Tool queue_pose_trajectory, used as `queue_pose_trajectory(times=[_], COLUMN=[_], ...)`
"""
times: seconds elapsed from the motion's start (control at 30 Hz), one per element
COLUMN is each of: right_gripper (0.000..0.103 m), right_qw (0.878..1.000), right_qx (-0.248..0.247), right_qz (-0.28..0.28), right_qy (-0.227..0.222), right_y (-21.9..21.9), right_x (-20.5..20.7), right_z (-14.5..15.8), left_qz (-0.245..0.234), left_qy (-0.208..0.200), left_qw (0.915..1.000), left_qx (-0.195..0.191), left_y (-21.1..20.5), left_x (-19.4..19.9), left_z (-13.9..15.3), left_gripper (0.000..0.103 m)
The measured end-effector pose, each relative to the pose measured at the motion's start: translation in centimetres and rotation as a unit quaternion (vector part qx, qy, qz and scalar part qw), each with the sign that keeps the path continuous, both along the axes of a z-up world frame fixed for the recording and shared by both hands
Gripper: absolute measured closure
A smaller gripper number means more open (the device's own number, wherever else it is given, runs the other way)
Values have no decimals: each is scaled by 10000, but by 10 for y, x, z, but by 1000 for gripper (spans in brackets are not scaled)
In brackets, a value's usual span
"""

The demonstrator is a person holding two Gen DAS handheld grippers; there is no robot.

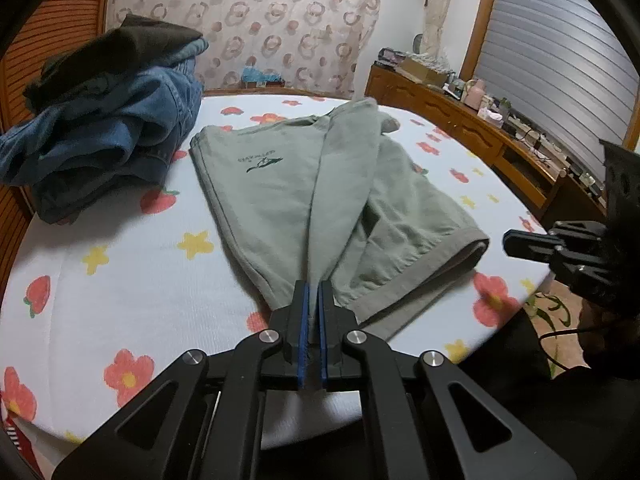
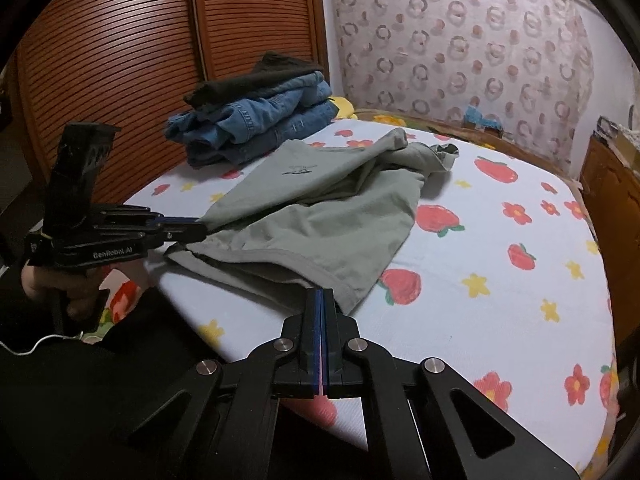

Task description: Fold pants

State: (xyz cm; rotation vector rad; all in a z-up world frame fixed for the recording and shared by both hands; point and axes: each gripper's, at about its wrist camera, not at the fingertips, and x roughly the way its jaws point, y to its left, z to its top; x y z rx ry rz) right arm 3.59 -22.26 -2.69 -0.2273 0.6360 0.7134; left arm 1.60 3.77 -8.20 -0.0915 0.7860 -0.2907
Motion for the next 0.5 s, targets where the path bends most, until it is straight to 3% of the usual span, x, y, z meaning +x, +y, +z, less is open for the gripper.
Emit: queue_pose_trajectory(times=[0.2,0.4,0.5], right_gripper=[103,87,86], right_qw=[9999,9995,9994], right_qx=[31,-161,-236], right_qz=[-136,-263,-267], right_qy=[11,11,33], right_y=[-1,2,3], right_x=[6,7,10], right_z=[1,-6,-9], left_qz=[-57,17,52], left_qy=[-160,-149,-39], left_qw=[9999,9999,10000], left_qx=[-18,36,52], left_y=[-3,-1,1], left_x=[-9,-13,-13], left_z=[14,15,7], left_gripper=[98,98,98])
